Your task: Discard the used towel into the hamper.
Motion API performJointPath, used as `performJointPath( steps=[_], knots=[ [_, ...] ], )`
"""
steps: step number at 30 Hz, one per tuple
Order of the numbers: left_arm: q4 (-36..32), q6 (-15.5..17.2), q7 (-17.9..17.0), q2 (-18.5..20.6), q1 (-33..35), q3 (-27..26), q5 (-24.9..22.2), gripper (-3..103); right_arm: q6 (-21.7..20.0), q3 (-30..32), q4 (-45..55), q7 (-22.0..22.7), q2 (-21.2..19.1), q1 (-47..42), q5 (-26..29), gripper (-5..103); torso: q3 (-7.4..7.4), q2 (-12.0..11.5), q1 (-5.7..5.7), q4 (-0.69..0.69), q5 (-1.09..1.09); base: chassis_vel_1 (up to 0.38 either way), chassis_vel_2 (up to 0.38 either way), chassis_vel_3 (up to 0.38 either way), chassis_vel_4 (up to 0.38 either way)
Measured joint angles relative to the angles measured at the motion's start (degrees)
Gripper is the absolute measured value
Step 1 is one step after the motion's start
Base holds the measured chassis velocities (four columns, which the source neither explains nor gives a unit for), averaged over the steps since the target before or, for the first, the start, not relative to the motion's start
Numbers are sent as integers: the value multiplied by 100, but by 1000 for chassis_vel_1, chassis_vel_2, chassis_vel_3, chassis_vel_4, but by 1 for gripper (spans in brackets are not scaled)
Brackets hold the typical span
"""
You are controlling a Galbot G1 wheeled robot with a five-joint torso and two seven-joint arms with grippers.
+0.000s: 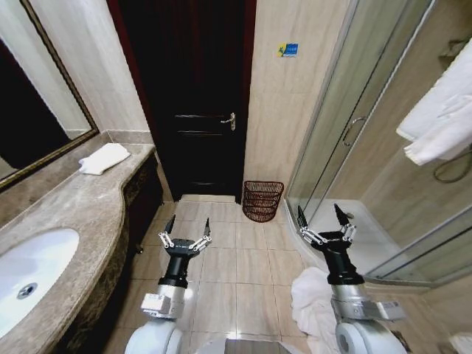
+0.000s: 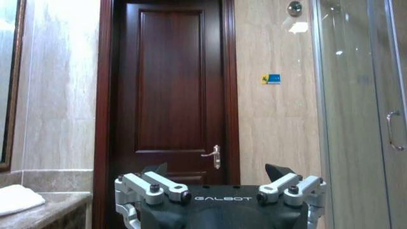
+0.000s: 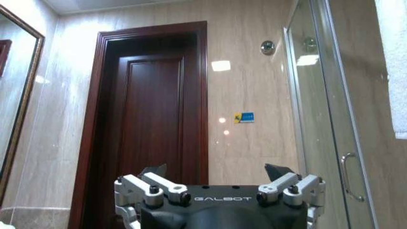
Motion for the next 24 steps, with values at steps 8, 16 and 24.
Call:
performJointPath(
  steps=[8, 16, 24],
  knots=[
    [0, 2, 55, 0, 57, 52, 26, 100, 44, 11, 5, -29, -13, -31, 2, 100, 0, 0, 0, 0, 0, 0, 0, 0, 0],
    [0, 2, 53, 1, 67, 92, 45, 100, 152, 15, -13, -83, 20, -24, -205, 100, 0, 0, 0, 0, 0, 0, 0, 0, 0],
    [0, 0, 23, 0, 68, 92, 46, 100, 155, 15, -5, -89, 22, -48, -213, 100, 0, 0, 0, 0, 0, 0, 0, 0, 0]
  ],
)
